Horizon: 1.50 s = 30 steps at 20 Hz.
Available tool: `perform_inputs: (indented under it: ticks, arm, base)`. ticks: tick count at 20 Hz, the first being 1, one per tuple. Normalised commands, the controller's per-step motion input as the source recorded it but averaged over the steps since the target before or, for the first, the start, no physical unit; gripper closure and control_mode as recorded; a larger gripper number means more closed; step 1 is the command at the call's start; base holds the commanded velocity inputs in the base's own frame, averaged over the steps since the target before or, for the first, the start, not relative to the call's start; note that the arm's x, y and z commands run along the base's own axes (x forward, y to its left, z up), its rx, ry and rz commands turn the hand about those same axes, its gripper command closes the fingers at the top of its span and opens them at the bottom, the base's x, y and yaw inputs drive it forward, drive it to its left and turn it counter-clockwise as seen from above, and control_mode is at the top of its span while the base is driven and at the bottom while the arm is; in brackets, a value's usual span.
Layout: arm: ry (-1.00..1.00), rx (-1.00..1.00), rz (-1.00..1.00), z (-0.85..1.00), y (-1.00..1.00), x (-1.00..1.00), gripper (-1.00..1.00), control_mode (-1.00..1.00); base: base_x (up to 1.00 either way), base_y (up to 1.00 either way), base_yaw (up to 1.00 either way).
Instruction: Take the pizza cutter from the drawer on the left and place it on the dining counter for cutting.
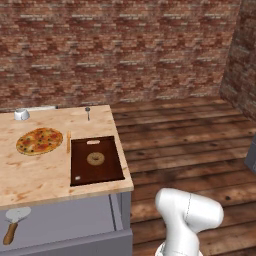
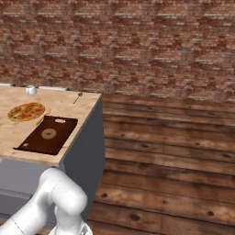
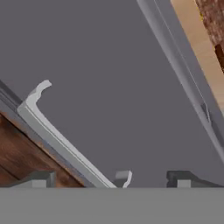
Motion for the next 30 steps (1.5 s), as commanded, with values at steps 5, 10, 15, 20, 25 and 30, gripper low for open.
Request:
perform_inputs:
  ticks: [5,10,15,20,25,30]
  arm:
    - [0.00,0.02,-0.02,0.82,-0.15,0.00,-1.00,-1.00]
    - [-0.07,0.12,-0.08,0.36,-0.40,-0.08,-1.00,-1.00]
    - [-0.17,0.27,-0.03,0.02,-0.75,-0.13,-1.00,-1.00]
    - [-0.01,0.31,-0.04,0.58,-0.78,0.00,-1.00,-1.00]
    - [0.04,0.33,-0.05,0.69,-0.62,0.10,-1.00,-1.00]
    - [0.13,0.33,-0.04,0.31,-0.75,0.23,-1.00,-1.00]
  base:
    - [0.00,0.00,0.00]
    - [0.00,0.00,0.00]
    - [0.00,0.00,0.00]
    - [0.00,0.00,0.00]
    - [0.00,0.00,0.00]
    - [0.00,0.00,0.00]
